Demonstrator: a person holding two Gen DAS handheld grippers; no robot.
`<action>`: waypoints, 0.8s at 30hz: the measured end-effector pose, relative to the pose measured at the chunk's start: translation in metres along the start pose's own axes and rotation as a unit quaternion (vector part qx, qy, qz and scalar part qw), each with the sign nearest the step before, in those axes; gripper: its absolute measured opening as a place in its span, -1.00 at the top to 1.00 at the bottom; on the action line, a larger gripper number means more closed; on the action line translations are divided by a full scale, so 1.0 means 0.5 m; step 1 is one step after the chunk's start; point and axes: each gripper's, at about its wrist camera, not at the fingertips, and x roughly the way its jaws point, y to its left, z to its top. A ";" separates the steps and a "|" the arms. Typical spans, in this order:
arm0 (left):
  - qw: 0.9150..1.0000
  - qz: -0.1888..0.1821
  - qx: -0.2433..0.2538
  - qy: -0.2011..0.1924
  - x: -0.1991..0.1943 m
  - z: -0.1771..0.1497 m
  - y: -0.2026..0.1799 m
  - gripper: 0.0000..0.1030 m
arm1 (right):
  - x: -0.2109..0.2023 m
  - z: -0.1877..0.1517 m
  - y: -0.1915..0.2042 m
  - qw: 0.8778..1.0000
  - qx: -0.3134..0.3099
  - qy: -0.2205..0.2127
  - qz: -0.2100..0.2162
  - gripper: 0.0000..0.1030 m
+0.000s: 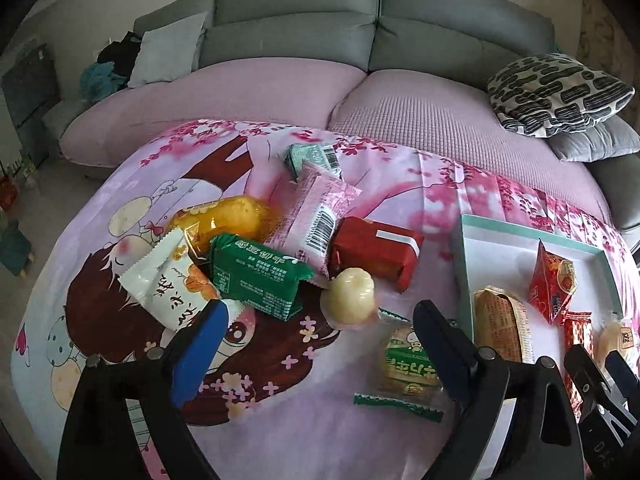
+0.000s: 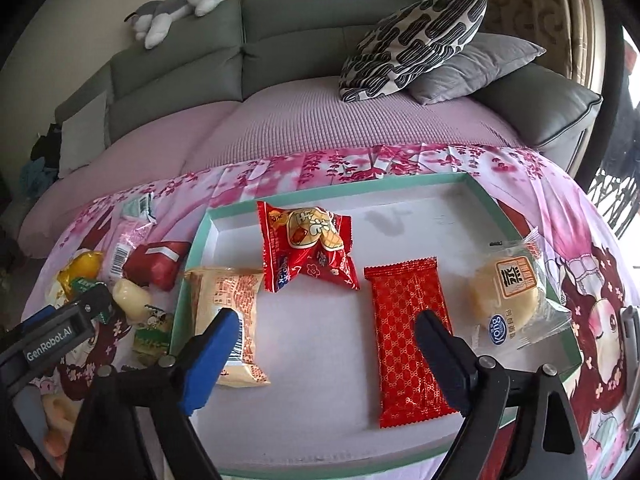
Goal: Organize snacks
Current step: 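Move both open grippers back over the remaining snack pile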
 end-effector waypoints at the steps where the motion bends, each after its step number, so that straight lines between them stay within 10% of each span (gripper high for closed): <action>1: 1.000 -0.001 -0.003 0.000 0.000 -0.001 0.003 -0.84 | 0.001 0.000 0.000 1.000 0.000 0.000 0.000 -0.77; 24: 0.999 0.004 -0.048 -0.025 -0.011 0.004 0.079 -0.99 | -0.008 0.003 0.017 1.000 0.005 -0.025 0.006 -1.00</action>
